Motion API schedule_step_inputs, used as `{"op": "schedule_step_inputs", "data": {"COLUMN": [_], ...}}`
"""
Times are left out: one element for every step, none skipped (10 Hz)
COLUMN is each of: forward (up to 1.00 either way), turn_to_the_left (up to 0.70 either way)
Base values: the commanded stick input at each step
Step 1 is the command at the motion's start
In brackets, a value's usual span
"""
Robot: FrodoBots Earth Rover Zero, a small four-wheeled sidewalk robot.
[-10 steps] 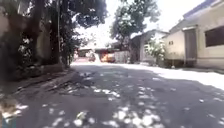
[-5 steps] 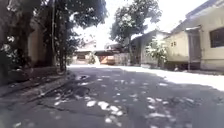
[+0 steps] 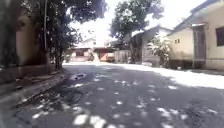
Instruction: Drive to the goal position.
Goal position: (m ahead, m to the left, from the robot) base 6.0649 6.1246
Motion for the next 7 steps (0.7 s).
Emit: {"op": "schedule_step_inputs", "data": {"forward": [1.00,1.00,1.00,1.00,1.00,1.00,1.00], "turn_to_the_left": [0.04,0.08,0.06,0.03,0.03,0.08,0.13]}}
